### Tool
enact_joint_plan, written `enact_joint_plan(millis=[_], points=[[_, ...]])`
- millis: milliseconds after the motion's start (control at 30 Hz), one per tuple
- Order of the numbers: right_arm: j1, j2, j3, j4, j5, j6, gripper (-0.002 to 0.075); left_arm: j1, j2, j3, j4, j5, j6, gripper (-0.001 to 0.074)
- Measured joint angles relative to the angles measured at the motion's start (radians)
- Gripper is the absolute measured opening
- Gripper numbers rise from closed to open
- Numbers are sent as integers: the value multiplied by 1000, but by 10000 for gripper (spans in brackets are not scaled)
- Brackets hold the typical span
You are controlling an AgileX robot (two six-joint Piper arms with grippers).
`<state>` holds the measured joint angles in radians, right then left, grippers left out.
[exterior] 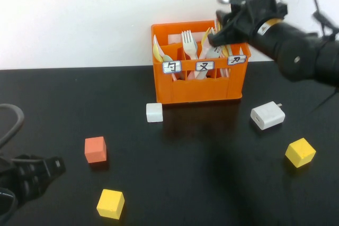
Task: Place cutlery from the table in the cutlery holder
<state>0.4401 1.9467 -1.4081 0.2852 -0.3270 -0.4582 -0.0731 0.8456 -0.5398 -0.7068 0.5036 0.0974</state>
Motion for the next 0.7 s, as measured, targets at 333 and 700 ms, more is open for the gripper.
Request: enact_joint_plan(millis=[333,700], points=[[0,-246,0,-17,262,-141,6,0,-135,0,-105,-73,208,-1],[8,-606,228,-38,379,-335,-2,0,-474,98,-122,-222,318,-1]])
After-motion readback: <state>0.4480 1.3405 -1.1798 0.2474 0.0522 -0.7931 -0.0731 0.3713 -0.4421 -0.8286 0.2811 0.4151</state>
